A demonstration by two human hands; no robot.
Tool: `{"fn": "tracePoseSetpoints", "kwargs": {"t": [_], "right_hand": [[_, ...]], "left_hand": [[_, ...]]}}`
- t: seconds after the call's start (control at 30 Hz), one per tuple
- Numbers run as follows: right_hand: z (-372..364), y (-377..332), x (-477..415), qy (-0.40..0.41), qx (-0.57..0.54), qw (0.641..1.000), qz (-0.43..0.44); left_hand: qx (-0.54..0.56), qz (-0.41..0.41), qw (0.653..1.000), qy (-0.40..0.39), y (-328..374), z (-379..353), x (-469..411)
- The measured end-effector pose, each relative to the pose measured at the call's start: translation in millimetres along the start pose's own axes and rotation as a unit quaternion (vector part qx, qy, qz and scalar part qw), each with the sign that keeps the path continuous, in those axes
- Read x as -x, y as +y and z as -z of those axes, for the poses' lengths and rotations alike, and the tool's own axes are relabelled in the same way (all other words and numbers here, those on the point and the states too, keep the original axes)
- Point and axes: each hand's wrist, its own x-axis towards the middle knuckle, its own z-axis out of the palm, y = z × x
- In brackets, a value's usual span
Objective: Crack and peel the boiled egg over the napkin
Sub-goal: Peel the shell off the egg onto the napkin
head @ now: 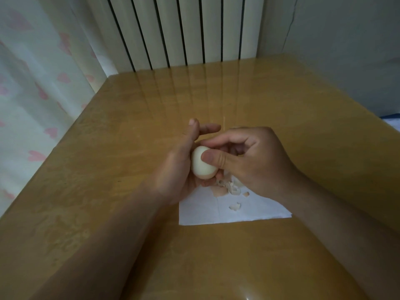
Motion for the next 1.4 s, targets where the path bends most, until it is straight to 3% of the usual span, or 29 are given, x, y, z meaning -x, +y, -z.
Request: {"fn": "tracePoseSetpoints", "kwargs": {"t": [0.23,0.47,0.67,0.9,1.23,1.4], "right_hand": [[-3.2,-0.4,1.0,0.041,-0.01,0.999,0.021],[-1.1,-1.3,-1.4,0.094,0.144,0.983,0.065],[24.2,-2.8,-3.7,-0.035,0.274,0.959,0.056],[32.3,3.0,-4.6,-0.153,0.35,0.924,0.002],[36.1,3.0,-2.9,-0.193,0.375,0.906,-0.036],[36.4,1.4,-3.3,-0.174,0.379,0.908,-0.046]], "left_hand": [[-0.014,-0.007,1.0,-0.003,0.4,-2.1,-0.3],[-0.011,-0.006,1.0,0.013,0.9,-1.7,-0.9],[0.061,-0.016,0.996,0.063,7.4,4.3,-0.1],[0.123,0.012,0.991,0.061,7.4,12.8,-4.4],[0.149,-0.008,0.987,0.054,7.8,9.4,-4.1],[0.141,-0.027,0.989,0.042,7.3,10.8,-2.8]]}}
